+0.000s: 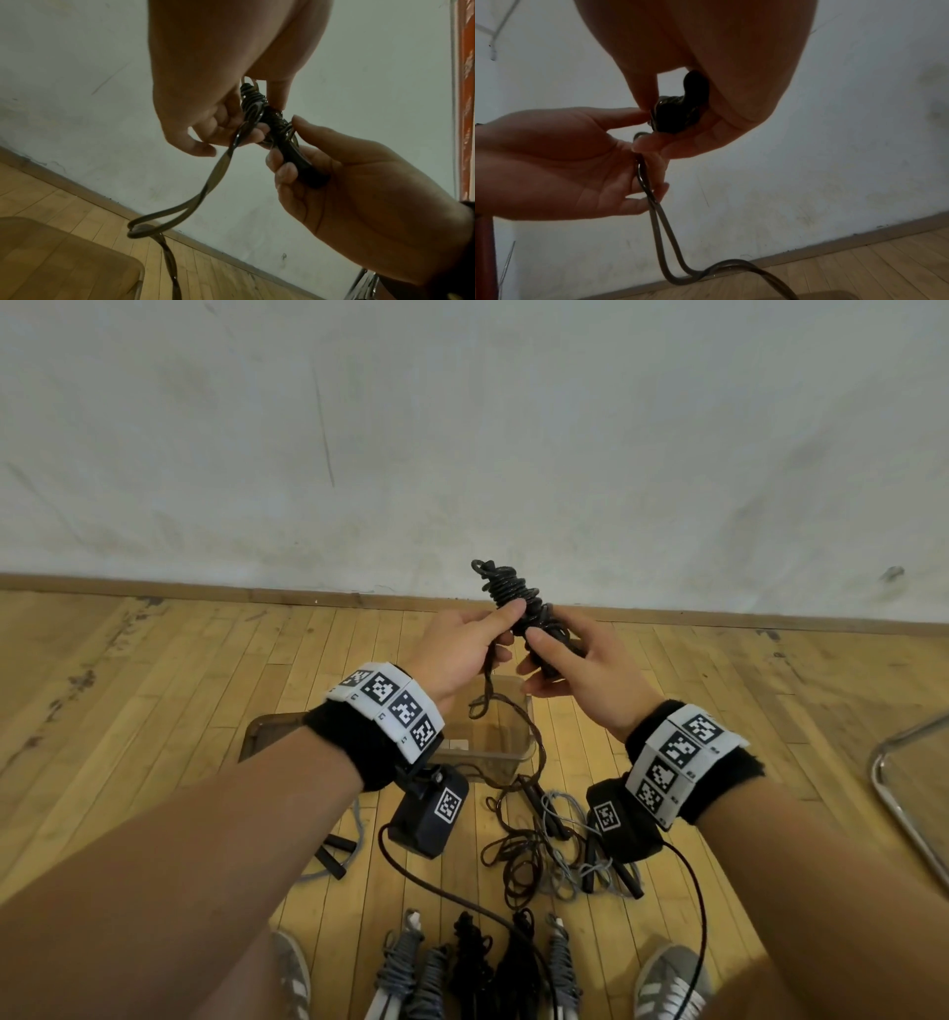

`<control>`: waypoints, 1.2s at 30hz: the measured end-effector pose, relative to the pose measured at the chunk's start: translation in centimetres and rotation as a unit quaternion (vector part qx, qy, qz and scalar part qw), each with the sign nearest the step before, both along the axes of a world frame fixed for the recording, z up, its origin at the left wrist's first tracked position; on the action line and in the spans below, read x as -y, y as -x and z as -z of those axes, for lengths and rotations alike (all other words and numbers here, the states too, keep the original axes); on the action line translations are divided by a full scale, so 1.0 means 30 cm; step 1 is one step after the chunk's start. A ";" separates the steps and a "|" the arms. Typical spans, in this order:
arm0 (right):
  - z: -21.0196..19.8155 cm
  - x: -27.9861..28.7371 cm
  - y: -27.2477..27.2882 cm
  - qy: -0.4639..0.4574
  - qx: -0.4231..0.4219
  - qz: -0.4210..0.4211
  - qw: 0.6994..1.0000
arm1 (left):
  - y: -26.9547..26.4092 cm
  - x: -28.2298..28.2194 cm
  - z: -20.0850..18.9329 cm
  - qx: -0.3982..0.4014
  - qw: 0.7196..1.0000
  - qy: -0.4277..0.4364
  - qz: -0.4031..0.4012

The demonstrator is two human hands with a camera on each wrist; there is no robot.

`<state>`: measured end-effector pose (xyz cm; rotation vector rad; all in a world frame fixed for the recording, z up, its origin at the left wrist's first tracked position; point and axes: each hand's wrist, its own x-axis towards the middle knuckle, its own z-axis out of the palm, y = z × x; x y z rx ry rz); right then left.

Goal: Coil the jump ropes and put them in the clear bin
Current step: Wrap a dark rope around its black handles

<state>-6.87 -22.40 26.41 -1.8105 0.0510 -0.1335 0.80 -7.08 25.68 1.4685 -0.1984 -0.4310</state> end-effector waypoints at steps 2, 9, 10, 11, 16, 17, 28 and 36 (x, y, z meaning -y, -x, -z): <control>0.001 0.000 -0.002 0.012 0.021 0.010 1.000 | 0.004 0.001 -0.001 0.012 1.000 -0.008 0.006; 0.025 0.012 -0.006 0.102 0.068 0.067 0.990 | 0.008 0.001 -0.011 -0.009 0.999 -0.033 0.010; 0.032 0.015 -0.009 0.126 0.073 0.076 0.986 | 0.010 0.000 -0.014 -0.014 0.999 -0.037 0.013; 0.036 0.018 -0.012 0.145 0.076 0.084 0.983 | 0.012 0.000 -0.017 -0.017 0.999 -0.040 0.014; 0.040 0.029 -0.027 0.170 0.096 0.128 0.972 | 0.029 0.016 -0.012 0.026 0.997 -0.060 -0.042; 0.038 0.037 -0.028 0.179 0.099 0.138 0.969 | 0.034 0.018 -0.008 0.036 0.996 -0.064 -0.051; 0.048 0.051 -0.021 0.343 0.100 0.138 0.924 | 0.057 0.013 -0.039 0.001 0.999 0.000 -0.035; 0.087 0.015 -0.031 0.301 0.128 0.091 0.941 | 0.061 0.017 -0.035 0.014 0.998 -0.002 -0.063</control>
